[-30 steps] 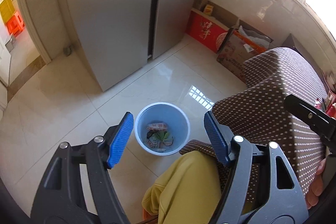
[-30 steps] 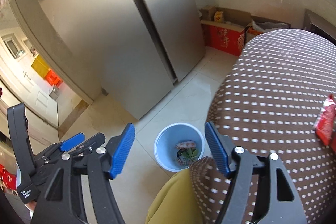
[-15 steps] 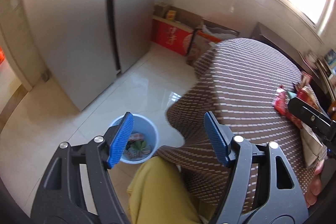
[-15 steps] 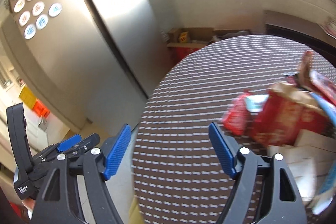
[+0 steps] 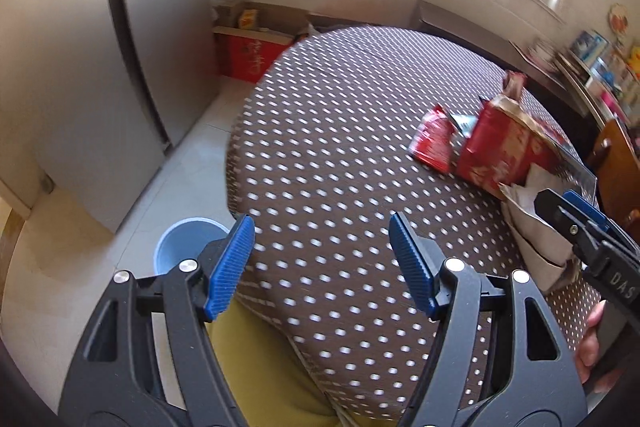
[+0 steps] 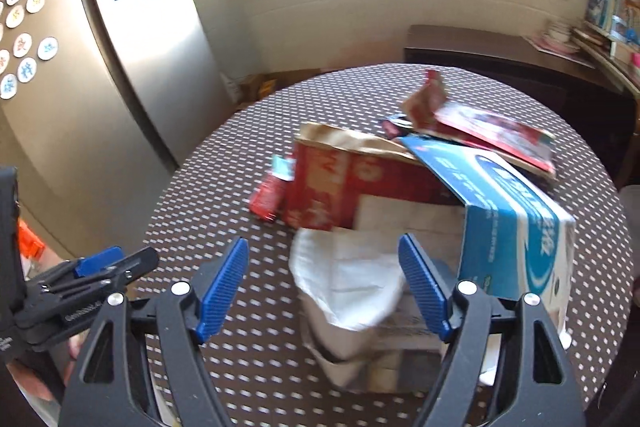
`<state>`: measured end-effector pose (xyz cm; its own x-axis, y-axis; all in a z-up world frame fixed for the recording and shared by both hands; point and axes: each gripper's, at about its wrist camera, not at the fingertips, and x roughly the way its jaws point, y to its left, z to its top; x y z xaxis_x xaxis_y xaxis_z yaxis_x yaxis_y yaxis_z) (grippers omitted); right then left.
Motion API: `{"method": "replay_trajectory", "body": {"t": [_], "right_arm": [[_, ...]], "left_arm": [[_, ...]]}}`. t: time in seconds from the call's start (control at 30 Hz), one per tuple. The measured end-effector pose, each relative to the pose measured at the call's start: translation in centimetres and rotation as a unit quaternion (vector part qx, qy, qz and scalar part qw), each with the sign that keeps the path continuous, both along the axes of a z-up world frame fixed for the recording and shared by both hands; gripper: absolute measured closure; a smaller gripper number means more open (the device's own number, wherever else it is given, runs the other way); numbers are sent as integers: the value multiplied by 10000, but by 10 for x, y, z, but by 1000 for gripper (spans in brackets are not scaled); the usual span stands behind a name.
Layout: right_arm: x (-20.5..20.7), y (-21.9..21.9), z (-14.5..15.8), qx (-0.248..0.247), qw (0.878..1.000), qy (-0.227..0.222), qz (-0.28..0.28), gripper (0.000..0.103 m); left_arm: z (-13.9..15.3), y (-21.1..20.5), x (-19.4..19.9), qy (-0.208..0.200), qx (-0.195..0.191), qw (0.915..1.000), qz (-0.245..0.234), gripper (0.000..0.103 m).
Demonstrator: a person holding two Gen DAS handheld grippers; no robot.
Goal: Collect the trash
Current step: 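Reach the right gripper to the white folded paper and cardboard and grasp it, then grasp the red snack wrapper with the left gripper while the right gripper holds the paper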
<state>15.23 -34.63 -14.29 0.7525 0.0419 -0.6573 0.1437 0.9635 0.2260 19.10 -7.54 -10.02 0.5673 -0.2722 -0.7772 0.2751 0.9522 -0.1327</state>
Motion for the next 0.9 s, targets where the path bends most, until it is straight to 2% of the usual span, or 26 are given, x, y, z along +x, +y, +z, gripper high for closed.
{"method": "replay_trajectory", "body": {"t": [0.17,0.23,0.27,0.33,0.4,0.5,0.63,0.9], "right_arm": [[-8,-8,-25,254,9992,295,44,27],[-14,-3,-30,50,9998,208,54,27],[-16,2,-31,-155,9997,179,38,38],[-17,9,-34,-585,9981,179,-86,66],[-17,9,-31,-401,9991,128,25,73],[-15,-3,-16,238,9994,-163,205,75],[-19,-11,15,543,9958,-658,317,76],[-29,-30,82,458,9841,-1712,84,76]], "left_arm": [[-7,-13,-3,104,98,9998,-127,34],[-10,-16,-4,142,115,9997,-138,34],[-10,-16,-5,161,117,9997,-140,34],[-11,-17,-4,187,129,9997,-127,34],[-12,-17,-3,197,119,9997,-116,34],[-9,-16,-1,170,83,9997,-127,34],[-2,-19,5,94,69,9998,-133,34],[8,-46,26,6,-8,9990,-446,29]]}}
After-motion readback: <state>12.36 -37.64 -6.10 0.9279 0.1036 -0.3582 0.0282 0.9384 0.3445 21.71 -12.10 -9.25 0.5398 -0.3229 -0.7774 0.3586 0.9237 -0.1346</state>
